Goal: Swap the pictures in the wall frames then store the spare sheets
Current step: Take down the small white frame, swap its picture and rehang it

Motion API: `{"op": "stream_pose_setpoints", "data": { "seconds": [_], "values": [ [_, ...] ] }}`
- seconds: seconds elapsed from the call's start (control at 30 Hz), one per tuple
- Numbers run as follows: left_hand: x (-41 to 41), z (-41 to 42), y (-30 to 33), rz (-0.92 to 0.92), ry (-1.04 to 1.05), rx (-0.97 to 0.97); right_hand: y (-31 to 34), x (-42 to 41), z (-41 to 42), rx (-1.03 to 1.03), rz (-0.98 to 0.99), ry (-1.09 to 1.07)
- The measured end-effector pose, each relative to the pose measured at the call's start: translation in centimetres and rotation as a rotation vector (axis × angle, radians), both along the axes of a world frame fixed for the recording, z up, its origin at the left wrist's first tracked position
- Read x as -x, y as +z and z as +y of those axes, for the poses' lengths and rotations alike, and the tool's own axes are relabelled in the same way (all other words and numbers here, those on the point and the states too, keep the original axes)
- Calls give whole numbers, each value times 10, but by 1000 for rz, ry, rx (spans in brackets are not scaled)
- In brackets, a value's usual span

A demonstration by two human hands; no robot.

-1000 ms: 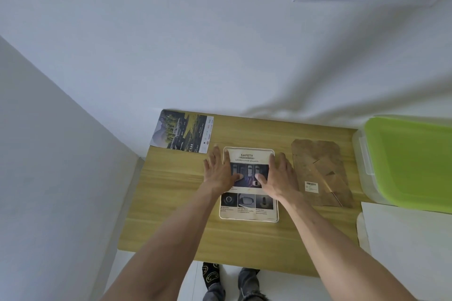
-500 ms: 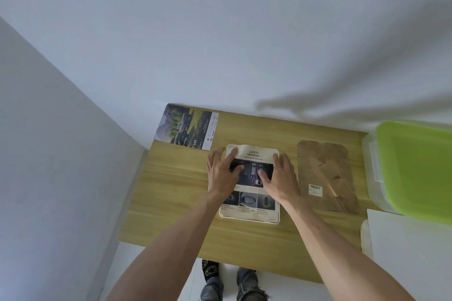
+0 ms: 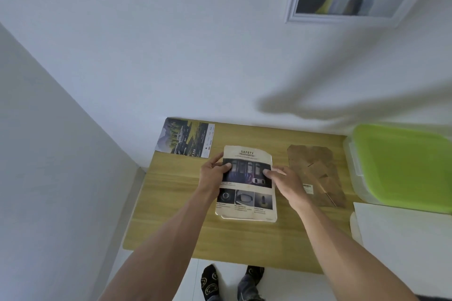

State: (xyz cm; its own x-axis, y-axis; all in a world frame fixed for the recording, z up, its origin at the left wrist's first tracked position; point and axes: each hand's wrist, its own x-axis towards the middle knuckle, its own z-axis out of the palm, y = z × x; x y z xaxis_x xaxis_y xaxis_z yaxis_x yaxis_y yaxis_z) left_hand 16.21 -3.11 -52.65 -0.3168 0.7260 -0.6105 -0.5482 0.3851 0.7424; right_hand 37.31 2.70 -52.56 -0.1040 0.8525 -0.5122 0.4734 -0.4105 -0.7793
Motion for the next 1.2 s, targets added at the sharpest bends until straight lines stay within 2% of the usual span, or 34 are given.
{"op": "stream_pose_setpoints", "data": {
  "seconds": [0.13, 0.3, 0.43, 0.83, 1.2],
  "values": [
    [-1, -8, 7, -7, -11, 13, 13, -11, -18, 63, 133, -56],
    [-5, -26, 21, 290, -454, 52, 23, -26, -40, 43, 124, -96],
    [-10, -31, 21, 374, -624, 22, 25, -43, -55, 36, 130, -115],
    [-96, -35, 16, 405, -737, -15, 26, -134, -74, 29, 89, -131],
    [-259, -40, 13, 396, -844, -10, 14, -295, -87, 92, 22, -145]
  ]
}}
